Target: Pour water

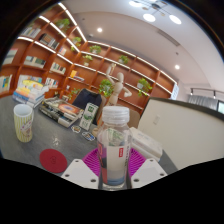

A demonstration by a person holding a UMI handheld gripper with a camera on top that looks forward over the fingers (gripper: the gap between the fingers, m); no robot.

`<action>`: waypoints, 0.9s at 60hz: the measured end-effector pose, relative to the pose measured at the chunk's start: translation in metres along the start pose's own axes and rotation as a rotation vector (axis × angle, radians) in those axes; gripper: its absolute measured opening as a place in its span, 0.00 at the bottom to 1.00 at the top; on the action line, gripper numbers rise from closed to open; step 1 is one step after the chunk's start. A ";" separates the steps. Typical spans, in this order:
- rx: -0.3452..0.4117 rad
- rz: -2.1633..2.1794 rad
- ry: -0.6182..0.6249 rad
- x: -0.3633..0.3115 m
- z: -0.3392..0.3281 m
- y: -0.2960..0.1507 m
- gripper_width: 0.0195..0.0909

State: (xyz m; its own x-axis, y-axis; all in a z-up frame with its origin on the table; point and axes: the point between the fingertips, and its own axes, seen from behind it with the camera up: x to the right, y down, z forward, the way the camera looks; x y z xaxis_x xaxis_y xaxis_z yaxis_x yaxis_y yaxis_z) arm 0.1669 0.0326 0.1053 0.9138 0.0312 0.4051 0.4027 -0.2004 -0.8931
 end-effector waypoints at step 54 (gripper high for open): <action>0.238 -1.797 0.222 -0.158 0.002 -0.147 0.21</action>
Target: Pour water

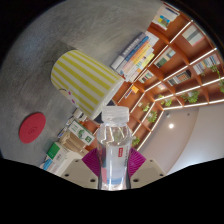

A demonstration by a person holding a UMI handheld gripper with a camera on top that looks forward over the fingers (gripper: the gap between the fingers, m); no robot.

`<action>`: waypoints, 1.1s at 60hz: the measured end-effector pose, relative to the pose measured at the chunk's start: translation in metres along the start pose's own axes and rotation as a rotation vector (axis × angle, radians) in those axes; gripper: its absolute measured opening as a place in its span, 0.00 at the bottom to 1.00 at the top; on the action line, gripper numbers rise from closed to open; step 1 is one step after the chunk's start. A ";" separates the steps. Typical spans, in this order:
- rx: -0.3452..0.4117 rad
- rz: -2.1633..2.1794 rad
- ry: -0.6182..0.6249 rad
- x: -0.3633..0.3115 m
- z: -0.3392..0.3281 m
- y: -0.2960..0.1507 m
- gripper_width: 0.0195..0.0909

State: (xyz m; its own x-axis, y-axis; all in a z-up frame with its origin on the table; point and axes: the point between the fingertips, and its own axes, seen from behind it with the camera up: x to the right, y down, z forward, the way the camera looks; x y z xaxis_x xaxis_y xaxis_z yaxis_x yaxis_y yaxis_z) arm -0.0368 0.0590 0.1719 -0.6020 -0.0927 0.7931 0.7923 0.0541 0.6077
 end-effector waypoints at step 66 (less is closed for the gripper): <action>0.062 2.134 -0.300 -0.089 -0.027 -0.010 0.25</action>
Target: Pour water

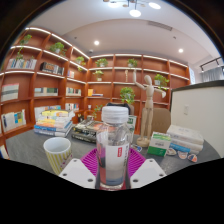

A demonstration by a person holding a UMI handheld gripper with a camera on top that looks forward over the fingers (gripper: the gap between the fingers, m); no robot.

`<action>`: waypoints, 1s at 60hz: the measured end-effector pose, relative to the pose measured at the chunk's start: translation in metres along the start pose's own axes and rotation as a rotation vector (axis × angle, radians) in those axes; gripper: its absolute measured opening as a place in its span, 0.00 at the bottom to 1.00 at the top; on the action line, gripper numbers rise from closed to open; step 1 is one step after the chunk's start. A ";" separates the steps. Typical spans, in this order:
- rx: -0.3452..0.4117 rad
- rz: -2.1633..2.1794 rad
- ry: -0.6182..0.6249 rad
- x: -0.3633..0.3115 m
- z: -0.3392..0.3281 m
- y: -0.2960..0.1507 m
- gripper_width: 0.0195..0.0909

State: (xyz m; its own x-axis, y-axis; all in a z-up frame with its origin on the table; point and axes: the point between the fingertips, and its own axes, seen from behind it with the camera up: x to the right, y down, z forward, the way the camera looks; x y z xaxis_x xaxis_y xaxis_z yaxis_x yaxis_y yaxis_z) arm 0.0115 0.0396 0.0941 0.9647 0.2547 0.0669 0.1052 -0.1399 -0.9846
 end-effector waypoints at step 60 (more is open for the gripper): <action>-0.086 0.191 0.244 0.022 -0.180 -0.003 0.92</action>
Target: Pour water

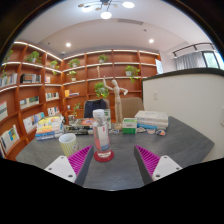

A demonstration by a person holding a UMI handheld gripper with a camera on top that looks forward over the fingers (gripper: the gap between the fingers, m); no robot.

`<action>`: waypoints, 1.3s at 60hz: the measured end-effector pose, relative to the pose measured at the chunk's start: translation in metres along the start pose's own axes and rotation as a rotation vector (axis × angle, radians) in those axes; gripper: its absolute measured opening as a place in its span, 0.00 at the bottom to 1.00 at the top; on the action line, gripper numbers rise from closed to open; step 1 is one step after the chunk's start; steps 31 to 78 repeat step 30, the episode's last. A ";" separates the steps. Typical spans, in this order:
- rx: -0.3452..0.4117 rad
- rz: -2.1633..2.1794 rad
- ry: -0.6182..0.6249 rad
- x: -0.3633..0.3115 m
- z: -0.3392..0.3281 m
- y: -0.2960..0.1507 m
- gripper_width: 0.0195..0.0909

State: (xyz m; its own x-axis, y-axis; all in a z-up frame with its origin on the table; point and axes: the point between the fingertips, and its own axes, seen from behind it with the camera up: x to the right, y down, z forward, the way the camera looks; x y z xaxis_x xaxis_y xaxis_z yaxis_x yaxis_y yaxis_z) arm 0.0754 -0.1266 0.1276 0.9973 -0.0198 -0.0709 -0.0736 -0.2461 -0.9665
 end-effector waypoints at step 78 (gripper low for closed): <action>0.095 -0.051 -0.012 -0.027 -0.030 -0.025 0.94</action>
